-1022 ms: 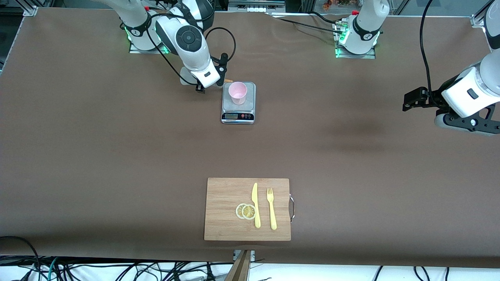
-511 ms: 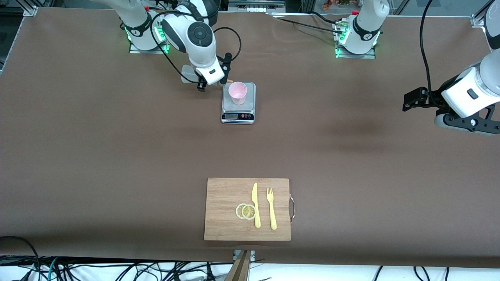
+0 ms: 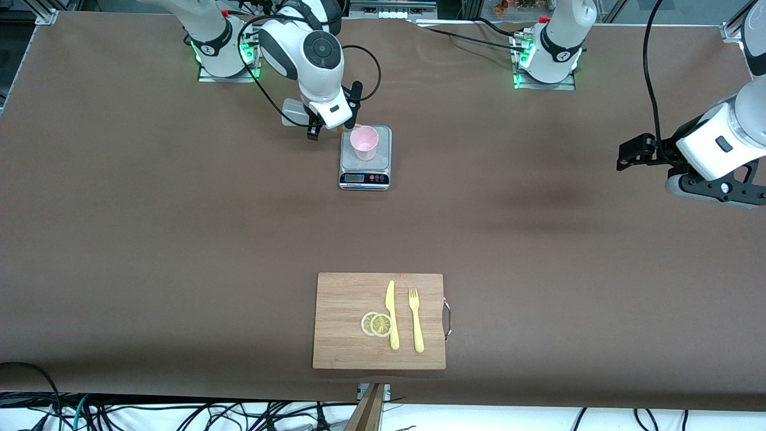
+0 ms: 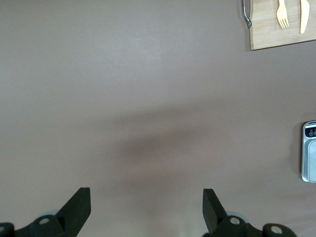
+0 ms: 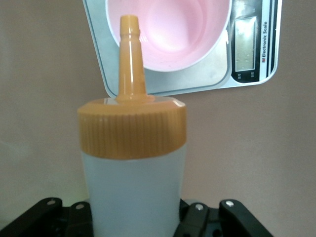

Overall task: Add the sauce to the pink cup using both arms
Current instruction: 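Tilt the bottle nozzle into the pink cup with the right gripper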

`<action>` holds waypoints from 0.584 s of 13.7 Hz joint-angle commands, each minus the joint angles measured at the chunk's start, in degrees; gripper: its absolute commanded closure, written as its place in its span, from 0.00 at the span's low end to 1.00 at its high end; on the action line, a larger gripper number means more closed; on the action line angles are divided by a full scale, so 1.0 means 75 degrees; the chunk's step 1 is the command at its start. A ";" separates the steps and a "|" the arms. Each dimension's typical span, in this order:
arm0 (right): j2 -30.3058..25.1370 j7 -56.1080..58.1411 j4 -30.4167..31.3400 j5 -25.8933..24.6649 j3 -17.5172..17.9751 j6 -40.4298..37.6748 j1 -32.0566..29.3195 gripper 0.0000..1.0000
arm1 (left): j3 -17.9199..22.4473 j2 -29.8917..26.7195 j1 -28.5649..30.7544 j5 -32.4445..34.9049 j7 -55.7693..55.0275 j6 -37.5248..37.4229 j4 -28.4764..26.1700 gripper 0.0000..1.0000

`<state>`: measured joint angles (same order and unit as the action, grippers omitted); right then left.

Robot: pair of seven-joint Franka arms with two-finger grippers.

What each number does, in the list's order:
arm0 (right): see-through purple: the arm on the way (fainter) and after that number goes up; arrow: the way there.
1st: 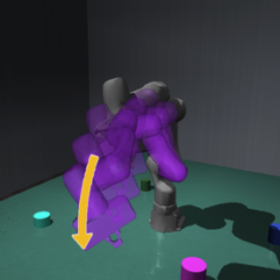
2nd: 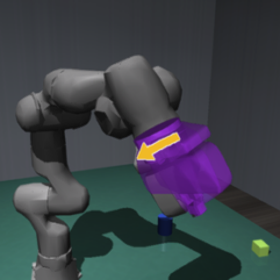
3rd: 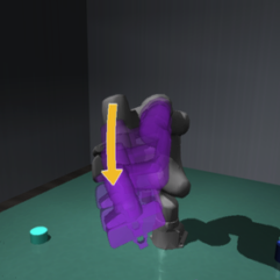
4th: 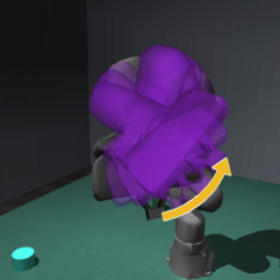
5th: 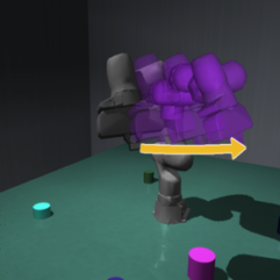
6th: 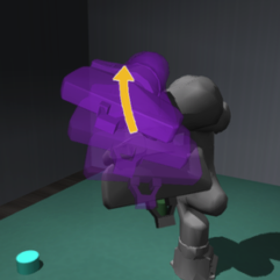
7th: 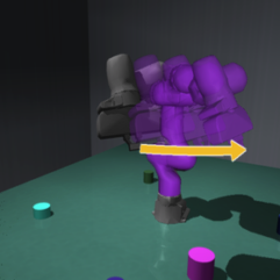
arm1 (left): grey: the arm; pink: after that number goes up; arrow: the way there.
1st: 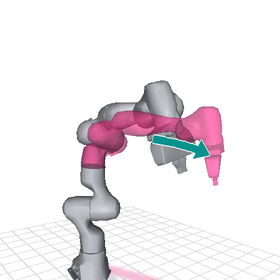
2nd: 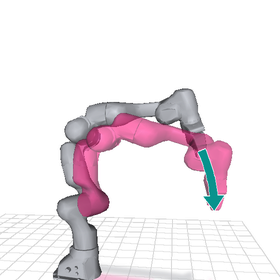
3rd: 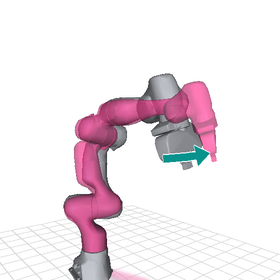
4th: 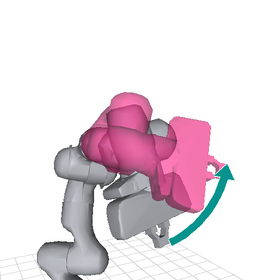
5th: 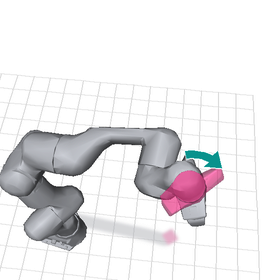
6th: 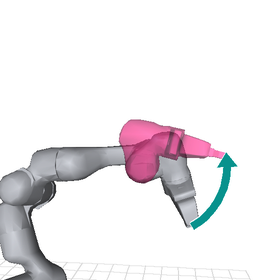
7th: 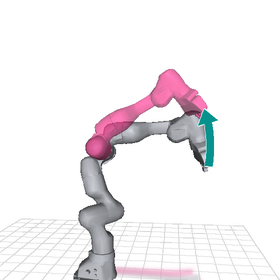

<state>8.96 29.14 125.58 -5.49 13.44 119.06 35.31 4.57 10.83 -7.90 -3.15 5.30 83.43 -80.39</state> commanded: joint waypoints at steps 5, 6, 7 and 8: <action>0.0457 -0.0511 -0.0888 -0.0626 0.0013 -0.0955 0.0272 0.85 | 0.0023 0.0115 -0.0025 0.0021 0.0137 -0.0108 0.0254 0.00; 0.0469 -0.0511 -0.0947 -0.0708 0.0013 -0.1084 0.0283 0.85 | 0.0023 0.0115 -0.0037 0.0021 0.0137 -0.0108 0.0254 0.00; 0.0469 -0.0511 -0.1006 -0.0790 0.0013 -0.1201 0.0307 0.85 | 0.0023 0.0115 -0.0037 0.0021 0.0137 -0.0096 0.0254 0.00; 0.0504 -0.0511 -0.1029 -0.0803 0.0013 -0.1284 0.0342 0.85 | 0.0023 0.0103 -0.0037 0.0021 0.0137 -0.0108 0.0254 0.00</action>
<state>12.18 26.68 119.94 -10.02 13.44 112.27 37.04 4.52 10.83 -7.93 -3.15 5.30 83.43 -80.38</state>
